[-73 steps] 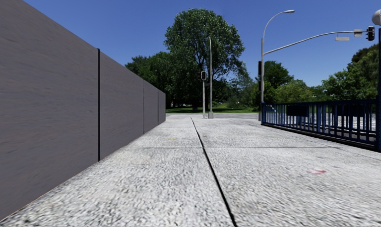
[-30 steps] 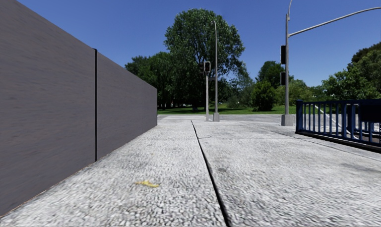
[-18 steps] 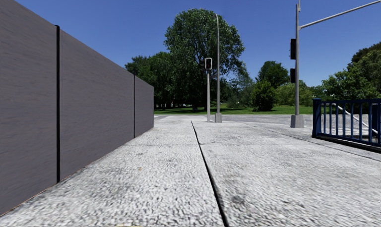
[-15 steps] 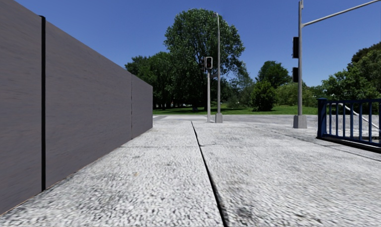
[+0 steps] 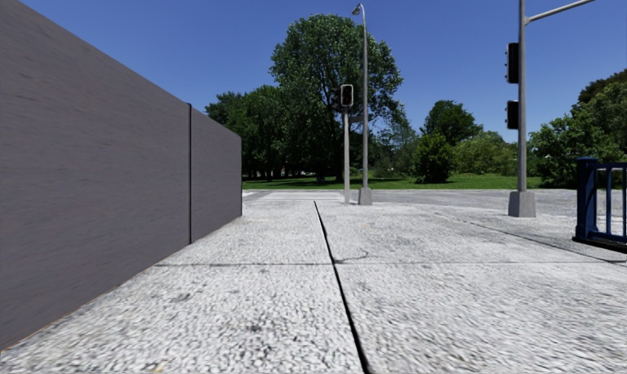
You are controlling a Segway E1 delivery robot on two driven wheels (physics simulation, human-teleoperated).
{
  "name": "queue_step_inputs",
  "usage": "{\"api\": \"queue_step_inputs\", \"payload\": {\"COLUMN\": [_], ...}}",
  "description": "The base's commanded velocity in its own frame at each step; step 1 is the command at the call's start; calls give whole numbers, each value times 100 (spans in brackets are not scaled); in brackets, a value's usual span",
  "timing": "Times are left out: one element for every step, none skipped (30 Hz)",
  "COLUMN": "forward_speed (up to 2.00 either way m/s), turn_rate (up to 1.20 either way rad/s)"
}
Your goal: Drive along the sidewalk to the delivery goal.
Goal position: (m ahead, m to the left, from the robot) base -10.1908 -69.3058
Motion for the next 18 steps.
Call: {"api": "queue_step_inputs", "payload": {"forward_speed": [200,200,200,200,200,200,200,200,200,200,200,200,200,200,200,200,200,200], "turn_rate": [-10,-24,-34,-37,-37,-38,-38,-38,-38,-38,-38,-38,-38,-38,-38,-38,-38,-38]}}
